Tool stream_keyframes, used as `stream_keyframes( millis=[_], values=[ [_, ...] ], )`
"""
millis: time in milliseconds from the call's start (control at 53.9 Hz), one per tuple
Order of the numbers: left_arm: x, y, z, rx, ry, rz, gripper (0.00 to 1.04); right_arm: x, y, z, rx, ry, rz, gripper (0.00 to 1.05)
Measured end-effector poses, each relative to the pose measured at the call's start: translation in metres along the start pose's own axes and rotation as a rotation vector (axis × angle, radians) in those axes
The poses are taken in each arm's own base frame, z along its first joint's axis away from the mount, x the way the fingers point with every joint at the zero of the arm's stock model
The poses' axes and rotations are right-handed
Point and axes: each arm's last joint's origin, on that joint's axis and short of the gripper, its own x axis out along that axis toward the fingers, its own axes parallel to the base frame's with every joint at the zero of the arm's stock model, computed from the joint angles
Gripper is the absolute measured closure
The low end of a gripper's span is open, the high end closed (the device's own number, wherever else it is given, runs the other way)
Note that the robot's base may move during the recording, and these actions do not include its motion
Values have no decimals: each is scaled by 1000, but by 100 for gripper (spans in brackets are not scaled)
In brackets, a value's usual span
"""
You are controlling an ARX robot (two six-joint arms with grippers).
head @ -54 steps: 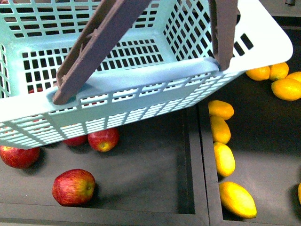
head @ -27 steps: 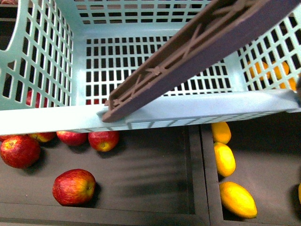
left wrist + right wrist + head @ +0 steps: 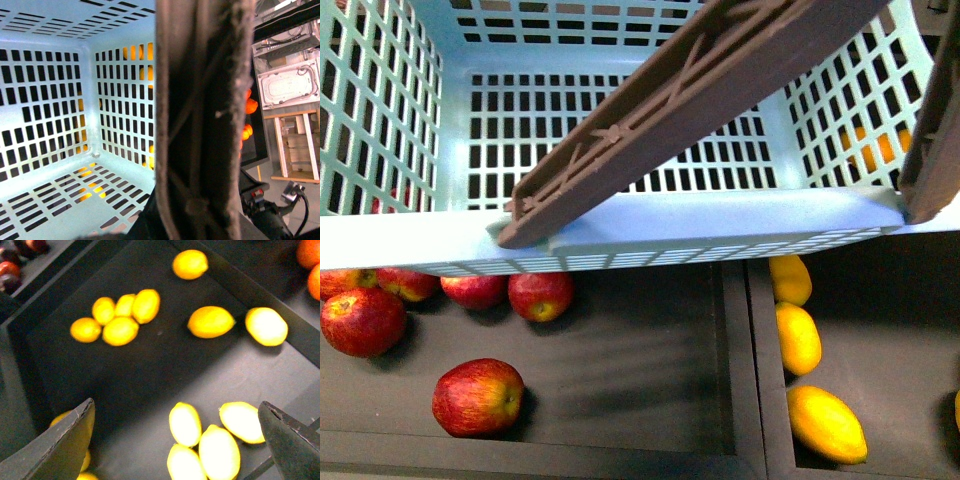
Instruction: Pick lemon and mango into basket
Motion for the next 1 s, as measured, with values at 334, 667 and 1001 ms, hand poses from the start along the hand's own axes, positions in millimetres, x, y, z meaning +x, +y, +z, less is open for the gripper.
stream_keyframes(
  millis=[334, 667, 1001],
  values=[
    [0, 0, 0, 0, -4, 4, 101, 144, -46, 0, 346, 194, -288, 9],
    [0, 0, 0, 0, -4, 4, 101, 222, -51, -5, 635, 222, -444, 9],
    [0, 0, 0, 0, -3, 3, 101, 268, -37, -11, 696, 229, -476, 9]
  ],
)
